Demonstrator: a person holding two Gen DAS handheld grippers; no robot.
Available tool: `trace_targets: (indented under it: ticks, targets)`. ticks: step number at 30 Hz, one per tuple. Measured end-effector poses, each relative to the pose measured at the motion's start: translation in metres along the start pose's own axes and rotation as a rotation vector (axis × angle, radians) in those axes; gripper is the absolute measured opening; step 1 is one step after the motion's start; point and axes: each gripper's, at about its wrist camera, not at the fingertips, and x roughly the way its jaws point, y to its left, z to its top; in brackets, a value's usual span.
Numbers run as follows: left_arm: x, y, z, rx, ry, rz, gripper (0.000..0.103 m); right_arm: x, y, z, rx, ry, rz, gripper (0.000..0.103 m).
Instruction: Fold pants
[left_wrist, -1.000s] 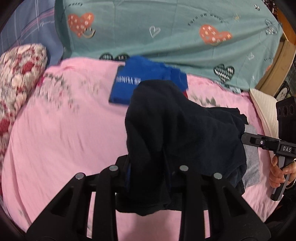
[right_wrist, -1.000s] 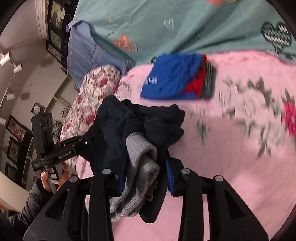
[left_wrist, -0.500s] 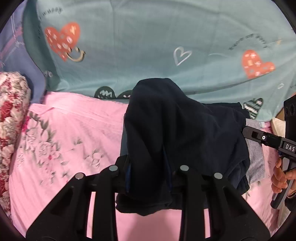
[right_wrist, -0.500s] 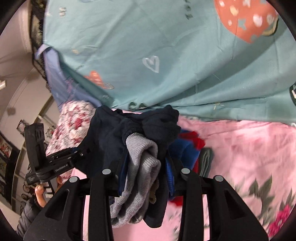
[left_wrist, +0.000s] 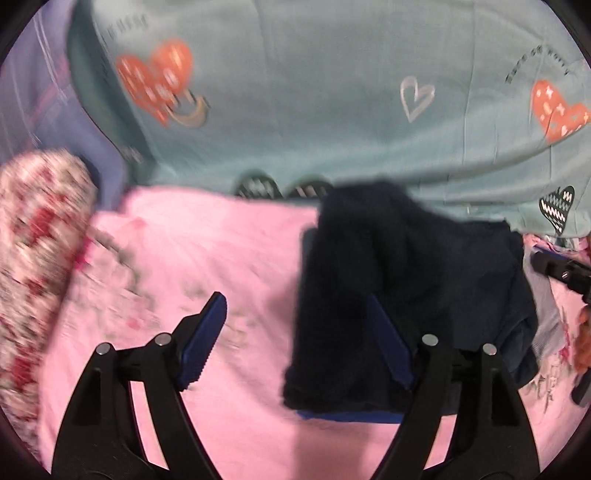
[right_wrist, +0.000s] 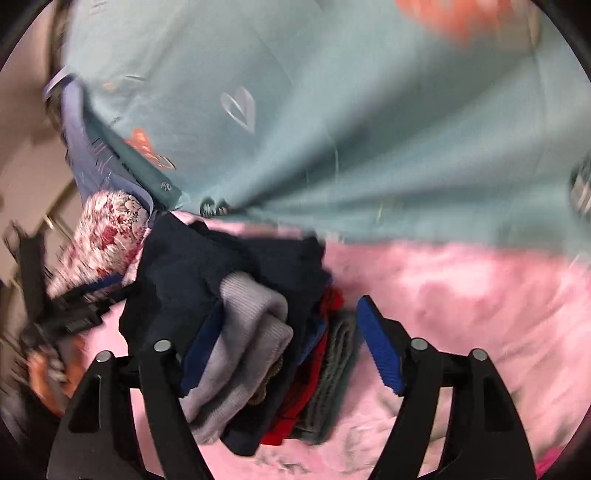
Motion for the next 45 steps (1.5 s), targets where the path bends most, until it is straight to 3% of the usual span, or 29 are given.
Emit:
trace_targets:
  ticks: [3,5,7,11,13,18,22,27,31,39,45]
  targets:
    - [-0.021,-0.006,0.01,0.023,-0.04,-0.023,0.078,-0.032,0.032,0.004,-0.165,-0.108,0.014,0.07]
    - [-0.018,-0.02,0.015,0.056,-0.037,-0.028,0.078,-0.033,0.055,-0.001,-0.246,-0.089,0.06,0.07]
    - [0.001,-0.037,0.017,0.09,0.001,-0.015,0.078,-0.02,0.074,-0.01,-0.32,-0.048,0.053,0.068]
    - [0.05,-0.056,0.006,0.119,0.11,0.004,0.08,0.021,0.068,-0.028,-0.308,0.059,-0.042,0.068]
    - [0.059,-0.058,-0.001,0.097,0.088,0.014,0.087,0.03,0.064,-0.035,-0.33,0.048,-0.075,0.068]
    - [0.06,-0.04,0.001,-0.025,0.127,-0.051,0.087,0.035,0.067,-0.037,-0.354,0.046,-0.101,0.068]
    - [0.024,-0.041,-0.009,0.002,0.116,0.03,0.086,0.016,0.075,-0.031,-0.374,0.064,-0.123,0.067]
    - [-0.05,-0.045,-0.044,0.031,0.072,0.107,0.091,-0.067,0.085,-0.032,-0.291,-0.037,-0.194,0.071]
    - [-0.12,-0.055,-0.083,0.024,0.061,0.116,0.099,-0.135,0.097,-0.072,-0.189,-0.069,-0.262,0.09]
    - [-0.235,-0.09,-0.147,0.043,0.055,0.142,0.101,-0.238,0.155,-0.173,-0.204,-0.131,-0.302,0.101]
    - [-0.303,-0.106,-0.182,0.028,0.015,0.144,0.101,-0.273,0.179,-0.199,-0.241,-0.125,-0.293,0.102]
